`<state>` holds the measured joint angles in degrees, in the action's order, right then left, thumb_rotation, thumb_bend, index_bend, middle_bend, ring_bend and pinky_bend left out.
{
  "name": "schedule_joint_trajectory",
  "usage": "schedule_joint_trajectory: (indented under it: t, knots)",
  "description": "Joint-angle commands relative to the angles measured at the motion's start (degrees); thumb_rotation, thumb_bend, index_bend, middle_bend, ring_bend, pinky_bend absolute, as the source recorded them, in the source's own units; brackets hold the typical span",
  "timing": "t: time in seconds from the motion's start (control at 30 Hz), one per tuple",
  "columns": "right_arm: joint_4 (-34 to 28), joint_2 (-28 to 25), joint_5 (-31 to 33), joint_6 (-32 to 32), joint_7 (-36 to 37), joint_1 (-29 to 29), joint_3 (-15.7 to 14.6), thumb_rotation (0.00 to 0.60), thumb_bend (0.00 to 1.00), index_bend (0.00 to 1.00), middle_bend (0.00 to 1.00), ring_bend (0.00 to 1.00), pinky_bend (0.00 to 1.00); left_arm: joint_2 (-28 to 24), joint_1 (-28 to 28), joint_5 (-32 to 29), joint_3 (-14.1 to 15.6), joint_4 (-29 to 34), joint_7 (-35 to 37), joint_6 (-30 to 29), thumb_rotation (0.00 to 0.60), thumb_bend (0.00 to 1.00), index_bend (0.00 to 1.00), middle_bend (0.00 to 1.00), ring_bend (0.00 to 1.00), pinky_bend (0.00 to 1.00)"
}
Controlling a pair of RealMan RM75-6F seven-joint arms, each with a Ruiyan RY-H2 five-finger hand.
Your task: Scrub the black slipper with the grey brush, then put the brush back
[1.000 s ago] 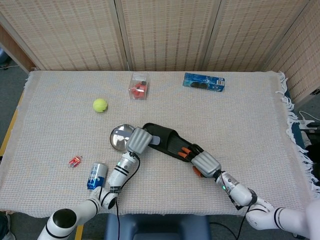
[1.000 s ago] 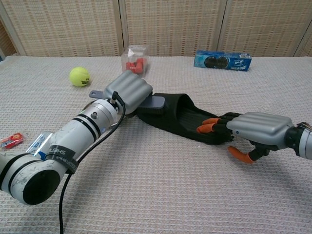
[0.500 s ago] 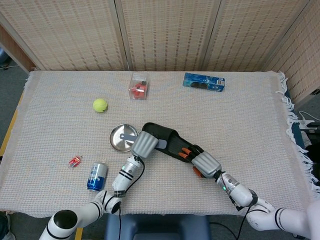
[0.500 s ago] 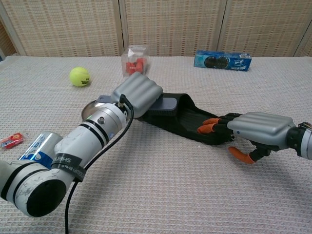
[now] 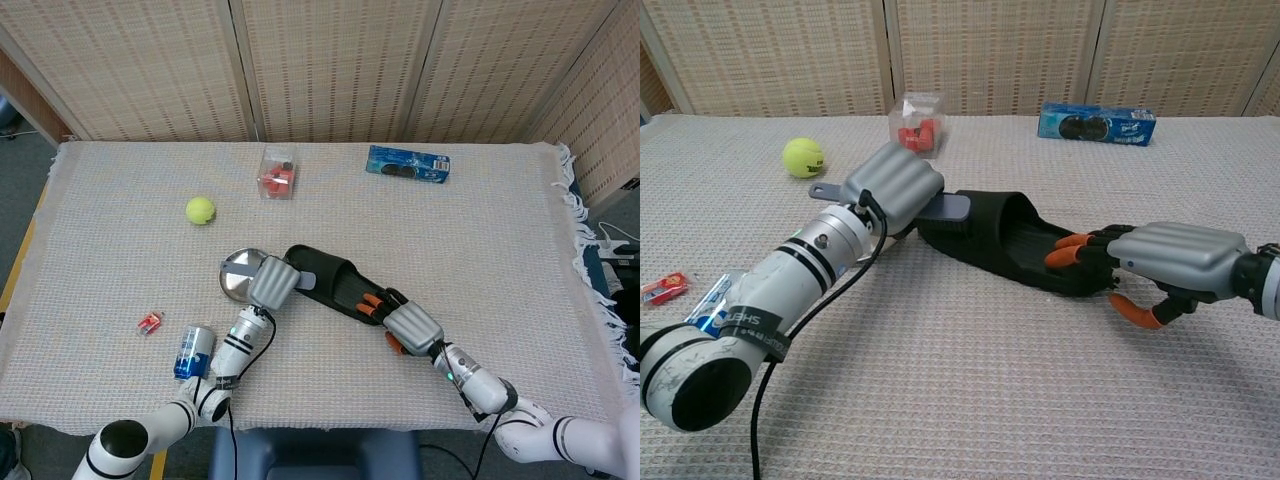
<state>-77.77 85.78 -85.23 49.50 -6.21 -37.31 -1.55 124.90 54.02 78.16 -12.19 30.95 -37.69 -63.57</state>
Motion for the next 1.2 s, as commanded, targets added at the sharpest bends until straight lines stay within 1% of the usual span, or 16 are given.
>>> schedule_joint_trajectory:
  t: [0.03, 0.1, 0.17, 0.2, 0.23, 0.27, 0.33, 0.4, 0.47, 0.57, 0.67, 0.87, 1.0, 1.03, 1.1, 1.2]
  knots:
    - [-0.33, -0.26, -0.03, 0.23, -0.04, 0.08, 0.04, 0.600, 0.60, 0.11, 0.02, 0.00, 0.00, -0.63, -0.34, -0.02, -0.18, 0.40, 0.28, -0.48, 0.600, 0.51, 0.54, 0.64, 0.74, 0.99]
    - [-0.65, -0.53, -0.35, 0.68, 0.15, 0.22, -0.05, 0.600, 0.60, 0.09, 0.02, 0.00, 0.00, -1.39, -1.03, -0.25, -0.21, 1.84, 0.21, -0.70, 0.600, 0.51, 0.54, 0.64, 0.74, 0.99]
    - [-1.21, -0.94, -1.07, 1.45, 1.35, 0.44, -0.24, 0.600, 0.60, 0.04, 0.02, 0.00, 0.00, -2.55, -2.15, -0.49, 0.01, 4.57, 0.01, -0.90, 0.600, 0.51, 0.54, 0.64, 0.74, 0.99]
    - [-1.48, -1.22, -1.55, 1.96, 1.96, 0.56, -0.35, 0.600, 0.57, 0.02, 0.02, 0.00, 0.00, -3.20, -2.73, -0.65, 0.11, 6.10, -0.19, -0.98, 0.600, 0.51, 0.54, 0.64, 0.74, 0.99]
    - [-1.97, -1.67, -2.38, 2.96, 2.84, 0.77, -0.47, 0.600, 0.52, 0.00, 0.02, 0.00, 0.00, -4.13, -3.54, -0.86, 0.27, 8.31, -0.63, -1.17, 0.600, 0.51, 0.54, 0.64, 0.74, 0.99]
    - [-2.47, -2.13, -3.06, 3.83, 3.66, 0.96, -0.55, 0.600, 0.45, 0.00, 0.02, 0.00, 0.00, -4.91, -4.14, -0.83, 0.57, 9.88, -1.14, -1.46, 0.600, 0.51, 0.54, 0.64, 0.74, 0.99]
    - [-3.68, -3.38, -4.67, 6.81, 5.37, 1.61, -0.36, 0.600, 0.35, 0.00, 0.02, 0.00, 0.00, -6.65, -5.44, -0.58, 1.49, 12.85, -2.68, -2.05, 0.600, 0.50, 0.54, 0.64, 0.74, 0.99]
    - [-4.73, -4.54, -6.08, 9.95, 6.42, 2.35, -0.03, 0.600, 0.30, 0.00, 0.02, 0.00, 0.00, -7.88, -6.42, -0.60, 2.08, 14.69, -3.93, -2.30, 0.600, 0.50, 0.54, 0.64, 0.74, 0.99]
    - [-6.30, -6.19, -7.44, 12.91, 7.66, 3.11, 0.20, 0.600, 0.28, 0.00, 0.02, 0.00, 0.00, -9.06, -7.18, -0.73, 2.43, 15.65, -5.29, -2.42, 0.600, 0.50, 0.54, 0.64, 0.74, 0.99]
    - [-8.64, -8.75, -8.68, 15.24, 7.90, 3.88, 0.12, 0.600, 0.28, 0.00, 0.02, 0.00, 0.00, -10.21, -7.66, -0.95, 2.62, 15.34, -6.16, -1.94, 0.600, 0.50, 0.54, 0.64, 0.74, 0.99]
    - [-10.37, -10.55, -9.23, 16.00, 7.54, 4.40, -0.21, 0.600, 0.28, 0.00, 0.02, 0.00, 0.00, -10.79, -7.88, -1.24, 2.68, 14.08, -5.88, -1.09, 0.600, 0.50, 0.54, 0.64, 0.74, 0.99]
    - [-11.58, -11.67, -9.10, 16.15, 6.71, 4.89, -0.28, 0.600, 0.28, 0.00, 0.02, 0.00, 0.00, -10.58, -8.11, -1.27, 3.31, 11.12, -4.61, 0.58, 0.600, 0.50, 0.49, 0.59, 0.74, 0.99]
    - [-12.04, -11.88, -9.21, 16.04, 6.38, 5.06, -0.37, 0.600, 0.28, 0.00, 0.02, 0.00, 0.00, -9.60, -7.61, -1.38, 3.21, 7.83, -3.48, 1.90, 0.600, 0.50, 0.42, 0.51, 0.73, 0.97]
    - [-12.06, -12.04, -9.29, 15.72, 5.92, 5.05, -0.52, 0.600, 0.28, 0.00, 0.02, 0.00, 0.00, -9.02, -7.44, -2.70, 2.16, 5.83, -2.99, 3.15, 0.600, 0.50, 0.41, 0.50, 0.73, 0.97]
    - [-12.19, -12.16, -9.07, 15.64, 5.75, 5.13, -0.39, 0.600, 0.28, 0.00, 0.02, 0.00, 0.00, -8.45, -7.28, -2.91, 2.12, 4.28, -2.49, 3.97, 0.600, 0.50, 0.38, 0.48, 0.72, 0.96]
    - [-12.33, -12.30, -8.75, 16.04, 5.85, 5.49, -0.12, 0.600, 0.28, 0.00, 0.02, 0.00, 0.00, -8.37, -7.38, -3.49, 2.35, 3.42, -3.01, 6.09, 0.600, 0.50, 0.29, 0.40, 0.70, 0.95]
